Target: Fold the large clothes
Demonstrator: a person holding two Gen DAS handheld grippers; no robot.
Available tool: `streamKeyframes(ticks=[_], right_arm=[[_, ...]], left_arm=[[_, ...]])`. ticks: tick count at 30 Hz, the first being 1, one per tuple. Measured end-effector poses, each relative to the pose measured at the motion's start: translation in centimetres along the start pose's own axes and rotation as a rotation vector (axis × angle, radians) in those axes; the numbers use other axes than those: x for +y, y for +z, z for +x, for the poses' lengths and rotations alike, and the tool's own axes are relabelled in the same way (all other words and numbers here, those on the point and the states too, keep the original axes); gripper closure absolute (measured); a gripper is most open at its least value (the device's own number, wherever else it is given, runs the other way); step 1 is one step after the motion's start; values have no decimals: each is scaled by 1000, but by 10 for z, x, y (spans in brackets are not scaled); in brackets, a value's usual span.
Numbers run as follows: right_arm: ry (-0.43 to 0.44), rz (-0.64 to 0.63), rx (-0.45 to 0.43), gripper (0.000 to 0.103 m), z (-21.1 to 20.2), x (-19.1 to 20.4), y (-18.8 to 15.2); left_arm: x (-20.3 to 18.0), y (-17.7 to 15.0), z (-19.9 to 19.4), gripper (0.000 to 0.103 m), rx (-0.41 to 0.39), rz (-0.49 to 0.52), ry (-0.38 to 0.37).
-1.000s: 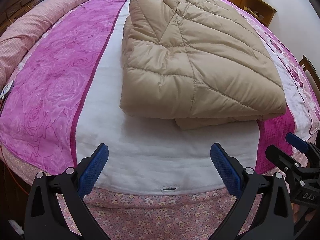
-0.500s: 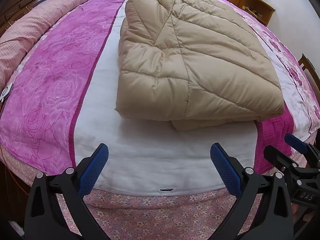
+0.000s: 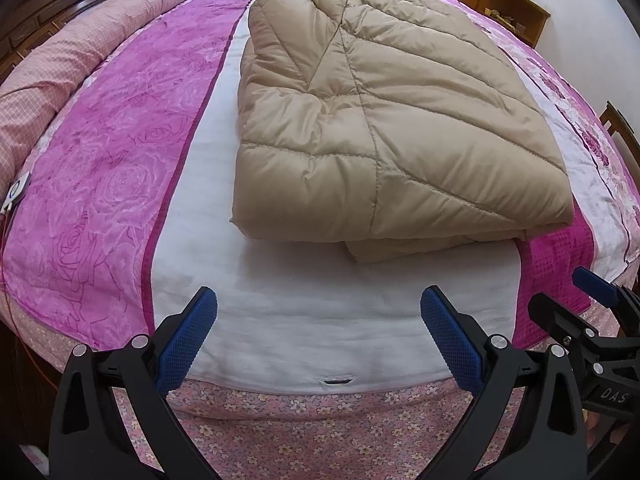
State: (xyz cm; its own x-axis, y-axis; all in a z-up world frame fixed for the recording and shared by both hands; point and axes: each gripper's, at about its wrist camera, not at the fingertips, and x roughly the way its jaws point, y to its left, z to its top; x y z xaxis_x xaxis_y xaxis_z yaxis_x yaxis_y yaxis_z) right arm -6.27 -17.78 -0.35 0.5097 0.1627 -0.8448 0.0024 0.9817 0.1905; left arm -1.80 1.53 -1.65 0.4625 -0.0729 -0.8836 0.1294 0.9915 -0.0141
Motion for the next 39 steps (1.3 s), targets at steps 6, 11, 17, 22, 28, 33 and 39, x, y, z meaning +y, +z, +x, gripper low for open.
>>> streamKeyframes(ticks=[6, 11, 17, 22, 28, 33, 39], right_arm=[[2, -1, 5, 5, 1, -1, 0], [6, 2, 10, 5, 3, -2, 0], [10, -6, 17, 5, 5, 1, 0], [9, -3, 14, 5, 3, 1, -2], [11, -3, 15, 5, 3, 2, -2], [10, -3, 15, 5, 3, 2, -2], [10, -5, 16, 5, 4, 4, -3]], left_arm=[[0, 1, 1, 6, 0, 2, 2], [1, 1, 2, 6, 0, 1, 5], [2, 1, 3, 6, 3, 1, 4], [2, -1, 2, 6, -1, 1, 8], [-1, -2, 2, 6, 3, 1, 9], [-2, -2, 2, 6, 3, 2, 10], [-2, -2, 3, 6, 6, 2, 10]])
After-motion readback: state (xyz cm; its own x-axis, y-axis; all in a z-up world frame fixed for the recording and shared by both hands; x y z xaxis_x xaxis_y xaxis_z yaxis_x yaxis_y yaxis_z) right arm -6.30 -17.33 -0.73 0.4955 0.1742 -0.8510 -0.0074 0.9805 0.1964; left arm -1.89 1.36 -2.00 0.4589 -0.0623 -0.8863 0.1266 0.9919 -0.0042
